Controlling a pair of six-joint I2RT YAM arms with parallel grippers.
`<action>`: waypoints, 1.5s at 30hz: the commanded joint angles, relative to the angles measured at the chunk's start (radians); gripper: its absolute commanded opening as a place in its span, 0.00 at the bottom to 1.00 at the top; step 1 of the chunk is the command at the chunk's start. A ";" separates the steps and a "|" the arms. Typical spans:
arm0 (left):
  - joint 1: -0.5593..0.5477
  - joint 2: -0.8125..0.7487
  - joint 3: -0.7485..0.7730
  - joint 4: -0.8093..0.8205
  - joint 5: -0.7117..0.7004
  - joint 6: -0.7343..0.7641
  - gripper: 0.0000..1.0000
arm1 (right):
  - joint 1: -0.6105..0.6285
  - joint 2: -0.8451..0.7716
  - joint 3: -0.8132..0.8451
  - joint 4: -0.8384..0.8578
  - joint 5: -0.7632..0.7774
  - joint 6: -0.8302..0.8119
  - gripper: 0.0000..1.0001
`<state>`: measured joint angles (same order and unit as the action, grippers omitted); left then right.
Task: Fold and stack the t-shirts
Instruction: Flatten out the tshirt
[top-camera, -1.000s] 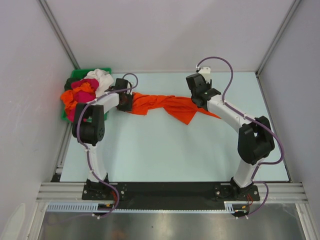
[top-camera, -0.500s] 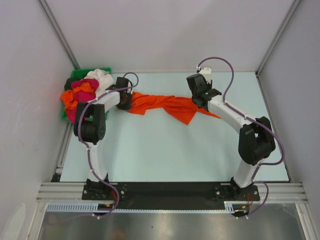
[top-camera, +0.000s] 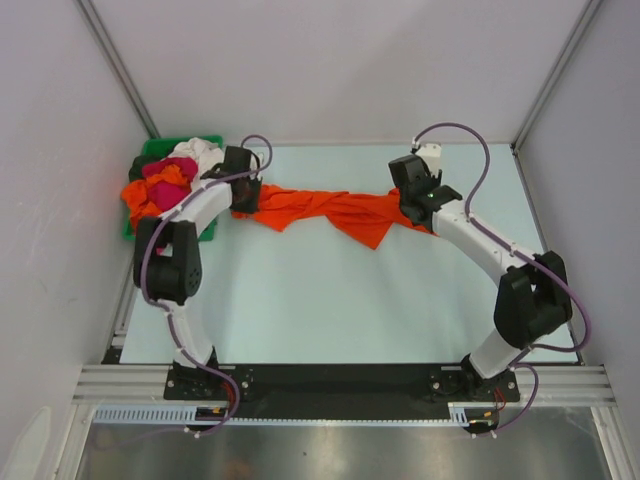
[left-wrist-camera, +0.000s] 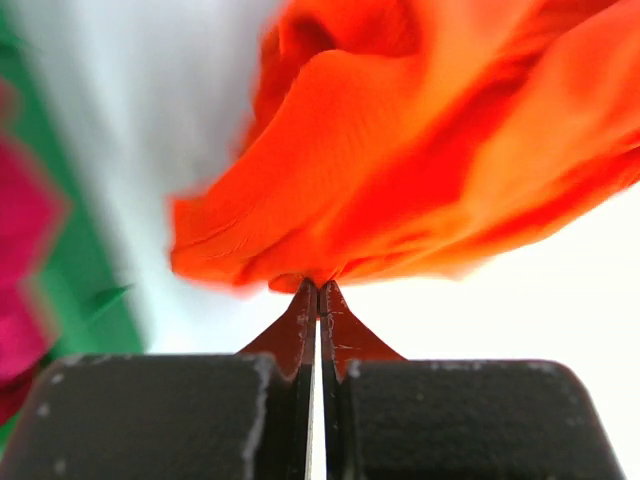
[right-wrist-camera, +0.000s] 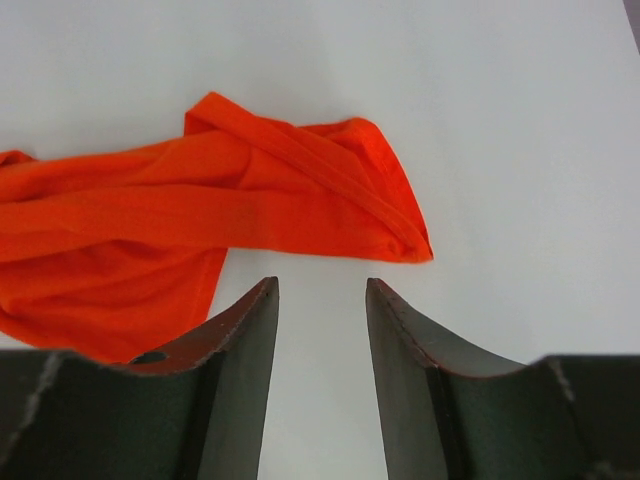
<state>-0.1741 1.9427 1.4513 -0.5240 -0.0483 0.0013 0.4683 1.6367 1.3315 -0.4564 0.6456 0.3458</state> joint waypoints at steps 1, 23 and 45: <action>-0.005 -0.211 0.086 -0.008 0.014 0.025 0.00 | 0.030 -0.074 -0.051 -0.036 0.000 0.050 0.46; -0.011 -0.375 0.121 -0.096 -0.004 0.039 0.00 | -0.168 0.159 0.145 -0.017 -0.124 0.140 0.43; -0.013 -0.442 -0.077 -0.094 0.005 0.032 0.00 | -0.148 0.612 0.635 -0.099 -0.218 0.096 0.42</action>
<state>-0.1810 1.5425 1.3895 -0.6315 -0.0452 0.0345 0.3202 2.2150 1.8923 -0.5274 0.4400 0.4522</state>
